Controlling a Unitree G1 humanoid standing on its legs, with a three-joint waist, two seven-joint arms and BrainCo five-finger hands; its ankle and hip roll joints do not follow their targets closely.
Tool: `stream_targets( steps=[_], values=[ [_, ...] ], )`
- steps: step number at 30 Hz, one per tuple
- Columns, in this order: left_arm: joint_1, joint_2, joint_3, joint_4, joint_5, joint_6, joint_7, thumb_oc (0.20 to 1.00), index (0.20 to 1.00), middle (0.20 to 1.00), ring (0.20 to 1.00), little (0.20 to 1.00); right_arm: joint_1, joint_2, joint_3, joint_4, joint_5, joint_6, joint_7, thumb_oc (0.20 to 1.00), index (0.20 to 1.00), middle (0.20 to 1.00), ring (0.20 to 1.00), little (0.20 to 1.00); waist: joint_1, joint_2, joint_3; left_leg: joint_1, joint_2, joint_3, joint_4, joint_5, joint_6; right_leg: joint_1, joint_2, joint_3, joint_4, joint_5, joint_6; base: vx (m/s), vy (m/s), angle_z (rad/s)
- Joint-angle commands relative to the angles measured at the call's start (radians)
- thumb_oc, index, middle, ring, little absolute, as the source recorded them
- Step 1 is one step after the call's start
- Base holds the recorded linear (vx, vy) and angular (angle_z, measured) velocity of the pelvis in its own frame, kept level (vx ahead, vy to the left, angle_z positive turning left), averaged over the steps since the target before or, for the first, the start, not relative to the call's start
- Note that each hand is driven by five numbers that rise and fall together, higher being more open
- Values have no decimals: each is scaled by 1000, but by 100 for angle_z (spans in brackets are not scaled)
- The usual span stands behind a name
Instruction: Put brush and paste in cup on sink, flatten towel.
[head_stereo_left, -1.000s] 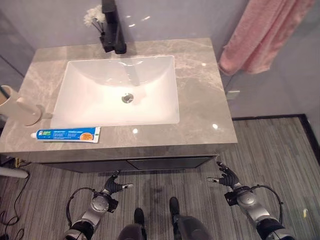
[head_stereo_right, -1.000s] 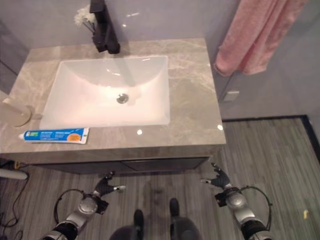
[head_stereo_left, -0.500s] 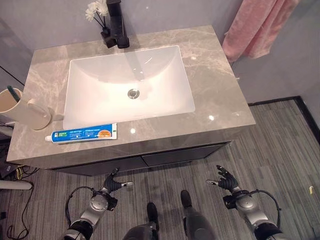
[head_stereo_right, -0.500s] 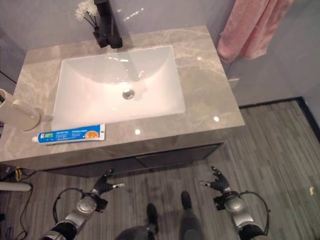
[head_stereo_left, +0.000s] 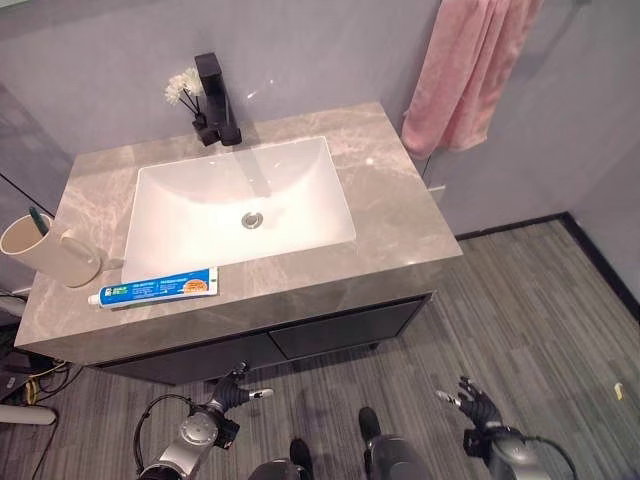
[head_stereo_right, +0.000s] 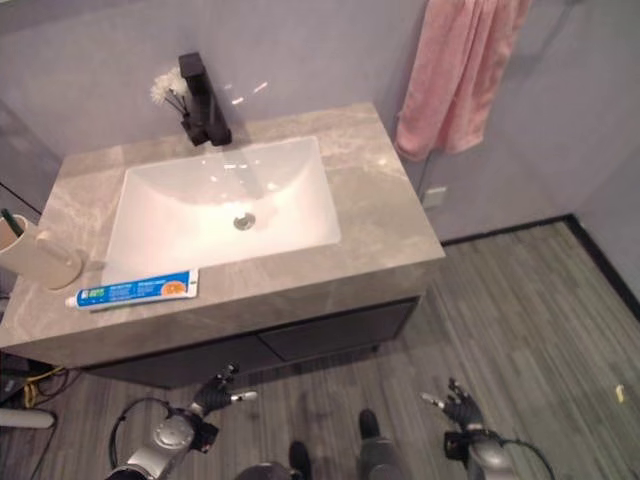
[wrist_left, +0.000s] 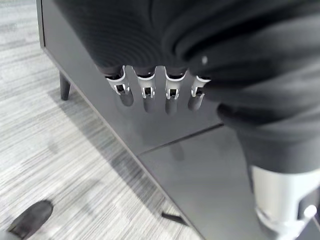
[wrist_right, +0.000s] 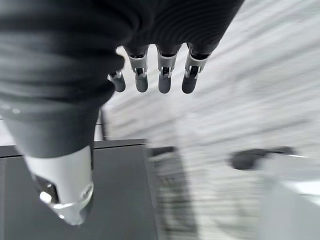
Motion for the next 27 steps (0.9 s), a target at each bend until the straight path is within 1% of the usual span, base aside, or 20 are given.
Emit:
stream_targets(
  steps=[1,2,3,4,5,7,8,9,10,13,15,16,18,19,21,23,24,25,26,27],
  values=[
    [4,13,51,-77,-25,-39,-15,1000,1000,1000,1000,1000,6,-39,13,-54,-6,-26,8,1000,1000,1000,1000,1000,-12,-26,-5,-172,84,-115,96,144,-97,118,-21,-14,-107,-32,56,-27,-3,16],
    [15,21,59,-108,-30,-45,-9,1000,1000,1000,1000,1000,-2,-41,16,-58,3,-29,6,1000,1000,1000,1000,1000,0,-29,-4,-172,72,-155,105,141,-102,120,-23,0,-116,-21,57,-26,42,31],
    [30,31,72,-139,-34,-46,-6,1000,1000,1000,1000,1000,-10,-45,19,-71,17,-30,10,1000,1000,1000,1000,1000,19,-36,2,-166,34,-238,133,118,-106,125,-24,25,-128,-10,58,-18,71,19],
    [34,30,80,-147,-36,-42,-12,1000,1000,1000,1000,1000,-15,-45,18,-67,17,-28,13,1000,1000,1000,1000,1000,25,-37,-3,-162,22,-274,126,108,-107,128,-30,27,-139,-3,60,11,98,3],
    [33,36,85,-143,-34,-43,-13,1000,1000,1000,1000,1000,-25,-44,19,-62,12,-25,14,1000,1000,1000,1000,1000,25,-37,-3,-148,30,-280,118,99,-105,133,-33,25,-134,-3,65,43,143,-34],
    [16,41,90,-134,-32,-41,-3,1000,1000,1000,1000,1000,-20,-45,3,-86,7,-25,10,1000,1000,1000,1000,1000,-3,-36,-21,-145,183,-128,76,143,-111,137,-77,3,-124,-14,85,58,259,-14],
    [1,46,88,-121,-26,-40,0,1000,1000,1000,1000,1000,-17,-53,-1,-98,5,-25,6,1000,1000,1000,1000,1000,-6,-35,-27,-143,246,-95,64,169,-118,134,-102,-4,-122,-13,95,75,325,39],
    [-7,50,84,-116,-21,-45,4,1000,1000,1000,1000,1000,-15,-61,-5,-110,10,-24,3,1000,1000,1000,1000,1000,2,-31,-27,-135,229,-140,56,169,-126,136,-110,-2,-124,-14,102,98,342,41],
    [-10,50,97,-108,-32,-48,11,1000,1000,1000,1000,1000,-14,-70,-13,-124,9,-25,6,1000,1000,1000,1000,1000,0,-29,-32,-130,193,-178,69,131,-126,145,-132,9,-132,-4,118,147,339,38],
    [16,73,124,-128,-39,-61,8,1000,1000,1000,1000,1000,4,-80,-56,-154,-15,-28,0,1000,1000,1000,1000,1000,2,-30,-44,-155,121,-174,134,64,-122,164,-220,17,-193,65,149,123,318,9],
    [30,78,133,-136,-39,-62,4,1000,1000,1000,1000,1000,4,-78,-66,-155,-13,-29,0,1000,1000,1000,1000,1000,6,-32,-45,-160,107,-162,147,47,-112,163,-237,23,-206,81,152,62,296,-4],
    [60,100,157,-141,-39,-65,-4,1000,1000,1000,1000,1000,1,-80,-81,-165,-22,-33,7,1000,1000,1000,1000,1000,14,-34,-48,-173,70,-131,172,12,-95,156,-287,15,-246,131,162,65,461,-20],
    [66,116,184,-132,-34,-66,4,1000,1000,1000,1000,1000,-27,-85,-62,-174,-59,-34,11,1000,1000,1000,1000,1000,26,-43,-47,-188,39,-111,192,-11,-75,136,-321,13,-267,197,167,19,338,-16],
    [66,116,185,-132,-34,-66,4,1000,1000,1000,1000,1000,-28,-84,-61,-174,-60,-34,11,1000,1000,1000,1000,1000,27,-44,-47,-189,39,-110,193,-12,-74,135,-322,14,-268,199,168,18,261,-9],
    [72,127,212,-133,-36,-72,14,1000,1000,1000,1000,1000,-55,-80,-30,-197,-69,-36,21,1000,1000,1000,1000,1000,45,-61,-49,-188,2,-101,172,-17,-45,101,-351,-4,-266,301,172,35,295,4],
    [75,129,218,-136,-35,-70,15,1000,1000,1000,1000,1000,-65,-76,-19,-199,-74,-34,23,1000,1000,1000,1000,1000,52,-60,-48,-179,4,-96,151,-8,-41,91,-343,-33,-258,297,168,9,176,-12],
    [82,127,222,-142,-33,-67,16,1000,1000,1000,1000,1000,-74,-74,-3,-198,-80,-33,29,1000,1000,1000,1000,1000,57,-55,-43,-165,5,-98,122,3,-34,95,-308,-50,-237,260,160,-3,147,-28],
    [82,127,223,-143,-33,-67,16,1000,1000,1000,1000,1000,-74,-74,-3,-198,-80,-33,29,1000,1000,1000,1000,1000,56,-56,-46,-167,3,-98,119,6,-34,92,-309,-49,-237,261,160,25,155,-23],
    [84,125,219,-140,-29,-67,8,1000,1000,1000,1000,1000,-79,-72,10,-197,-75,-32,37,1000,1000,1000,1000,1000,49,-53,-50,-149,-8,-112,76,18,-26,89,-243,-3,-211,210,154,84,210,-15],
    [84,118,210,-127,-22,-69,1,1000,1000,1000,1000,1000,-79,-71,24,-187,-69,-39,42,1000,1000,1000,1000,1000,55,-56,-55,-113,-20,-121,17,43,-15,83,-133,36,-190,123,137,99,218,-3]
  ],
)
